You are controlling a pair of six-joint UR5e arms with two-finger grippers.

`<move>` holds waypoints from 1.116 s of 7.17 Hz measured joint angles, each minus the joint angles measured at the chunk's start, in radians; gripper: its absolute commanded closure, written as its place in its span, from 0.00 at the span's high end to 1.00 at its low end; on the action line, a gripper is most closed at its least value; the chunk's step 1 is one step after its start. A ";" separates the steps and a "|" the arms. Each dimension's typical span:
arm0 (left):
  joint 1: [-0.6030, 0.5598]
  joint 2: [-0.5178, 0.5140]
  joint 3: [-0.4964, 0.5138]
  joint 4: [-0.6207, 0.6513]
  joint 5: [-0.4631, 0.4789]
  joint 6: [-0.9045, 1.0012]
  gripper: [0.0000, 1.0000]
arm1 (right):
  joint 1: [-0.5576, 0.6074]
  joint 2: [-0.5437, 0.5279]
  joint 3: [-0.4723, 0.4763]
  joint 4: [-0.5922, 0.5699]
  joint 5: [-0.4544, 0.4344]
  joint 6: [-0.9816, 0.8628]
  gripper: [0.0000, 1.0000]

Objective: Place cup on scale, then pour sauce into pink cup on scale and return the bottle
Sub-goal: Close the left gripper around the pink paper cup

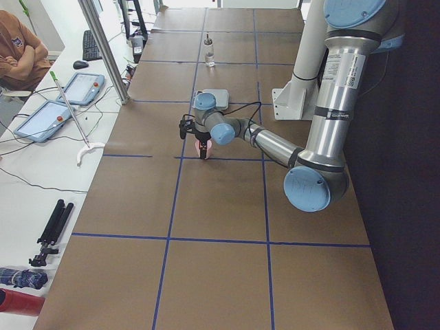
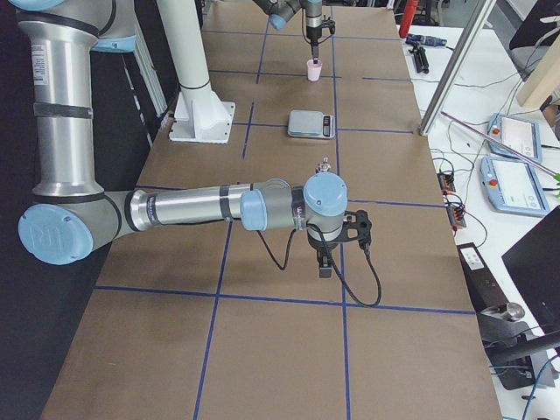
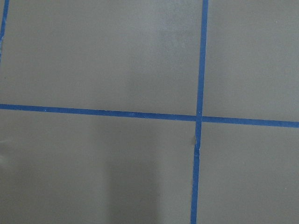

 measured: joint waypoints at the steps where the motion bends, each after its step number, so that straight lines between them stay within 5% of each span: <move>1: 0.005 0.000 0.005 0.000 0.000 0.000 0.97 | 0.000 0.000 0.000 0.000 -0.002 0.000 1.00; 2: 0.009 0.000 0.012 0.000 0.000 0.000 0.93 | -0.001 0.000 0.000 0.000 -0.004 0.000 1.00; 6: 0.014 0.000 0.029 0.000 0.000 0.001 0.48 | -0.002 0.001 0.000 0.000 -0.005 0.000 1.00; 8: 0.014 -0.001 0.029 0.000 0.000 0.002 0.40 | -0.002 0.001 0.001 0.000 -0.005 0.000 1.00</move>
